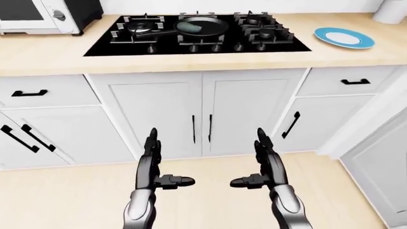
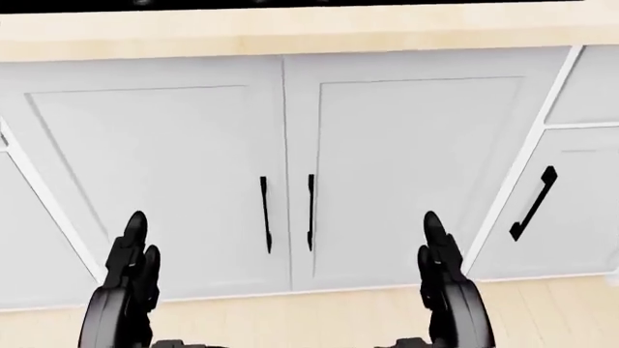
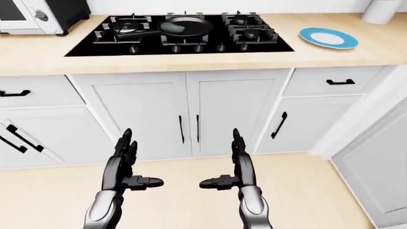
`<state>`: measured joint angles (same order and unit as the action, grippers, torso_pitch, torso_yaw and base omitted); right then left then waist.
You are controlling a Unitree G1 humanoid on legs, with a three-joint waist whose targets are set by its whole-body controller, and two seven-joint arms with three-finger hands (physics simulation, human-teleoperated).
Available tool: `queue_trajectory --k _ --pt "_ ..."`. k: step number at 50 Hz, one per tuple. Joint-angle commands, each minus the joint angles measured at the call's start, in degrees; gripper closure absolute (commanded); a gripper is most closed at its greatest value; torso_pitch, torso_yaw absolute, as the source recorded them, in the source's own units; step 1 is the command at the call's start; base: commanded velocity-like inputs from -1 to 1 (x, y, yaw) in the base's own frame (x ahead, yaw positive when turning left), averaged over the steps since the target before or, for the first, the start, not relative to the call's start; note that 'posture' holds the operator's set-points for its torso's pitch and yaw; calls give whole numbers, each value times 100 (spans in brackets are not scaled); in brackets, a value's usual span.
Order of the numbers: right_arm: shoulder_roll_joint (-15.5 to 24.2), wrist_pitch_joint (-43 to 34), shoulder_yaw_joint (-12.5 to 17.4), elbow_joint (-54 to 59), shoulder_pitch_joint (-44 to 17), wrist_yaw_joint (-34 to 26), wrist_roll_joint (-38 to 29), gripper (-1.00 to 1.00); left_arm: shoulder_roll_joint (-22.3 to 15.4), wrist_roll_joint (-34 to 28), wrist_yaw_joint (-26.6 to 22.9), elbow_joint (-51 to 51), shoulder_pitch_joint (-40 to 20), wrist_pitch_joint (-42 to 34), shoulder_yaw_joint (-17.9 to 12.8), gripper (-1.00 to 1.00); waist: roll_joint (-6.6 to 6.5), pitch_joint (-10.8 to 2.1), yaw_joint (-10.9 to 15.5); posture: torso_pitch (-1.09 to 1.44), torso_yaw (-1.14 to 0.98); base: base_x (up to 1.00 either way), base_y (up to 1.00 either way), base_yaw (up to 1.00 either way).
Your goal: Pick the zucchini from the pan and place it on the plate.
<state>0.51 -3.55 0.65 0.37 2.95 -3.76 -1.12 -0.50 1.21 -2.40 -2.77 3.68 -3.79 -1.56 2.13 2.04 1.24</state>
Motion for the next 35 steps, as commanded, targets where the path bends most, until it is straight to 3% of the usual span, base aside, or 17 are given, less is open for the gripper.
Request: queue_trajectory --k 1,11,16,18,19,24,28,35 --pt "18 187 130 -121 -189 142 88 -100 -21 17 -17 -220 -130 191 -14 -100 -22 -119 2 0 0 0 0 0" --pt "38 54 230 -146 -261 239 357 -100 -75 216 -6 -127 -314 -79 -182 -100 -164 -246 -87 0 0 0 0 0" --pt "127 -380 296 -490 -334 183 472 -100 -167 262 117 -114 -666 -597 -322 -100 -171 -284 -96 0 0 0 0 0" --pt "209 -880 313 -783 -553 205 401 -100 -192 227 203 -150 -866 -773 -317 -100 -168 -295 -93 0 0 0 0 0" --pt "218 -1064 318 -819 -705 173 412 -100 -226 62 280 116 -1088 -673 -268 -100 -165 -301 -95 0 0 0 0 0" --pt "436 -1955 358 -553 -1736 132 222 -100 -368 493 392 379 -2262 -1759 -430 -100 -160 -338 -100 0 0 0 0 0" --pt "692 -2712 593 -522 -2658 40 326 -100 -578 780 529 592 -3255 -2582 -490 -100 -148 -362 -101 0 0 0 0 0" --pt "1312 -3348 735 557 -4594 -68 361 -100 -969 1042 697 1357 -4747 -3237 -610 -100 -169 -343 -115 0 0 0 0 0"
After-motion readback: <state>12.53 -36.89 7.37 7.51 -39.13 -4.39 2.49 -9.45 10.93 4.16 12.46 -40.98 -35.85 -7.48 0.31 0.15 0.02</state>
